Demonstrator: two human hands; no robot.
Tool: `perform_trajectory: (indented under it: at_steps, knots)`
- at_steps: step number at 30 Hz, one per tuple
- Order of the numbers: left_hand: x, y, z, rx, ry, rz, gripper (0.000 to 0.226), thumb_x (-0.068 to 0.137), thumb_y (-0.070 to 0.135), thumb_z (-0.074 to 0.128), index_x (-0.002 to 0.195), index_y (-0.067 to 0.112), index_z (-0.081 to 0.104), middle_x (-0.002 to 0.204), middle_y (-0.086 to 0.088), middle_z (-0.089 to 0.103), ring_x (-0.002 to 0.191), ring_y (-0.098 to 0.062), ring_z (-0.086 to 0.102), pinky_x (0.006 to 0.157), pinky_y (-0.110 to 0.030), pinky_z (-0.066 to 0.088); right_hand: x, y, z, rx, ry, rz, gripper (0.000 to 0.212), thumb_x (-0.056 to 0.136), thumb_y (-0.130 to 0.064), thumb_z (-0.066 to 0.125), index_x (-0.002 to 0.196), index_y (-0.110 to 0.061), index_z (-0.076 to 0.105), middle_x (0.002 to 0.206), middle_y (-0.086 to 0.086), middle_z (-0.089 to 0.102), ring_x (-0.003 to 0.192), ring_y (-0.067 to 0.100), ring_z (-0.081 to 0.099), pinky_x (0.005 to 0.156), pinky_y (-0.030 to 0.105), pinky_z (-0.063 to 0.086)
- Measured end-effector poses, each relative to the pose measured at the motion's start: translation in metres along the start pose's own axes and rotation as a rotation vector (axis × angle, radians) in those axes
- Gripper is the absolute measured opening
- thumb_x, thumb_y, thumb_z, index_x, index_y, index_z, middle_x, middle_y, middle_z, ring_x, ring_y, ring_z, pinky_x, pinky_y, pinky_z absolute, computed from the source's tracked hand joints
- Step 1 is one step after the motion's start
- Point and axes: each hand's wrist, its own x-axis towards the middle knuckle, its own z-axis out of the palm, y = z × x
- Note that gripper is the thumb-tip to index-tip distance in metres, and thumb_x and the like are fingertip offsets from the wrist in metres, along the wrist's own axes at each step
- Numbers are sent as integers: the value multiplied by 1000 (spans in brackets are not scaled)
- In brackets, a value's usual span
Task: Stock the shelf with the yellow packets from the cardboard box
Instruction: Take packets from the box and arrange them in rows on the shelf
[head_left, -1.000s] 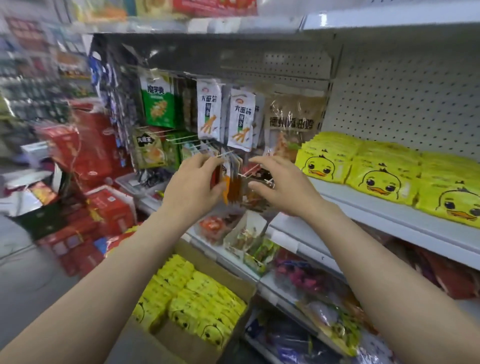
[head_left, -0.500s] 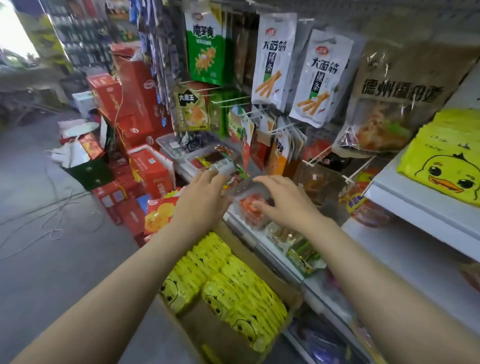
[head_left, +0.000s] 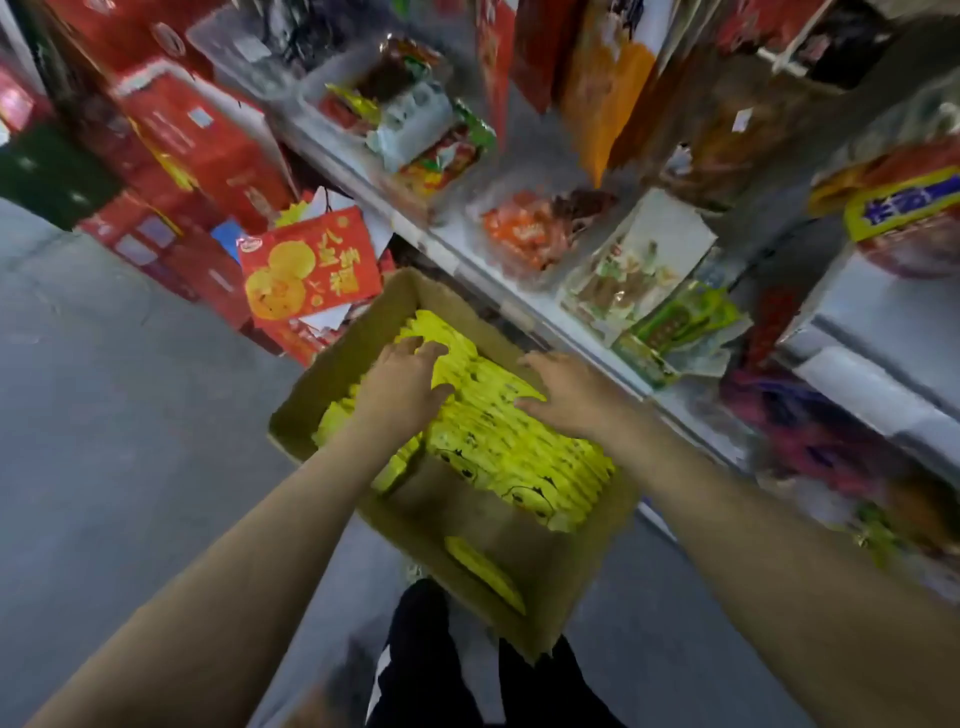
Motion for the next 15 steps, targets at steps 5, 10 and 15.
perform_trajectory:
  at_steps: [5, 10, 15]
  knots:
    - [25, -53, 70, 28, -229, -33, 58, 85, 37, 71, 137, 23, 50, 146, -15, 43, 137, -35, 34, 106, -47, 39, 21, 13, 89, 82, -169, 157, 54, 90, -46, 63, 137, -23, 49, 137, 9, 55, 126, 29, 50, 92, 35, 43]
    - [40, -107, 110, 82, -436, -78, 62, 78, 36, 78, 133, 24, 53, 132, -15, 52, 126, -35, 43, 100, -44, 44, 49, 7, 154, 208, -256, 270, 57, 86, -41, 71, 137, -24, 52, 139, 8, 55, 126, 28, 52, 95, 34, 45]
    - [54, -161, 118, 154, -585, -34, 57, 75, 41, 79, 125, 24, 59, 130, -10, 52, 121, -33, 49, 97, -45, 47, 82, -8, 196, 281, -224, 333, 66, 81, -40, 77, 138, -23, 50, 139, 9, 52, 128, 30, 49, 96, 35, 44]
